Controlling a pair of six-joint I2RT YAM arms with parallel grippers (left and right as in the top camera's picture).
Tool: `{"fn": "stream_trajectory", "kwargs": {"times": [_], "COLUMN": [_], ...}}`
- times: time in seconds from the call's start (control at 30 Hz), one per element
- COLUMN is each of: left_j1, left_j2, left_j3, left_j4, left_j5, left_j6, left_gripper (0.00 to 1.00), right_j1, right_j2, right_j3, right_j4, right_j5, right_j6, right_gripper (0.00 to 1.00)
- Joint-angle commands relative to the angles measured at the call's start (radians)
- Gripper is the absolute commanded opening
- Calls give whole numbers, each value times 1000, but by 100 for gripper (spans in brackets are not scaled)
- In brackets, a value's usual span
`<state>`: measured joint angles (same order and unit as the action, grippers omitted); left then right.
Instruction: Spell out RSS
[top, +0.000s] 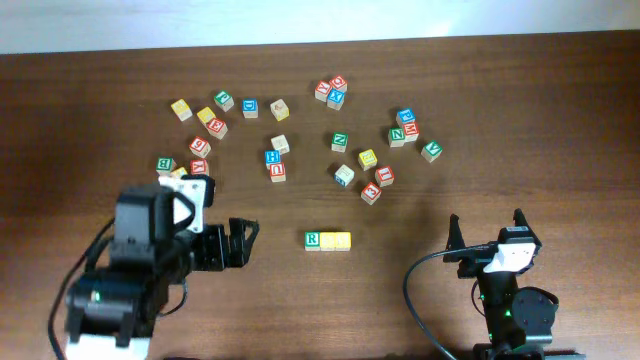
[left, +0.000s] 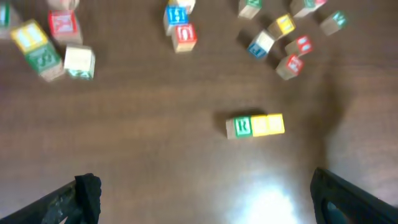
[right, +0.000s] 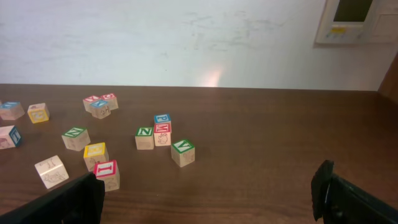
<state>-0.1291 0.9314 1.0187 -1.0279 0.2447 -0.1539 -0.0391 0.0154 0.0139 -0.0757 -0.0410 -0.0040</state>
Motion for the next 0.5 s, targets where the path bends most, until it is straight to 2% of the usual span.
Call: {"fn": "stream_trajectory", "kwargs": {"times": [0.0, 0.17, 0.3, 0.4, 0.47], "left_j1": [51, 88, 100, 100, 106], "left_j2": [-154, -390, -596, -673, -717], "left_j3": [-184, -417, -575, -658, -733], "left_j4": [167, 400, 524, 618, 735], "left_j5": [74, 74, 74, 41, -2], "left_j6": [163, 186, 186, 186, 186], "left_gripper": [99, 99, 99, 99, 99], "right_j1": [6, 6, 6, 6, 6], "right_j2": [-12, -12, -12, -12, -12], "right_j3": [-8, -8, -8, -8, -8], "right_j4": [-2, -2, -2, -2, -2], "right_j5": [8, 8, 8, 8, 8], "right_j6": [-2, -2, -2, -2, -2], "right_gripper": [98, 98, 98, 98, 98]}}
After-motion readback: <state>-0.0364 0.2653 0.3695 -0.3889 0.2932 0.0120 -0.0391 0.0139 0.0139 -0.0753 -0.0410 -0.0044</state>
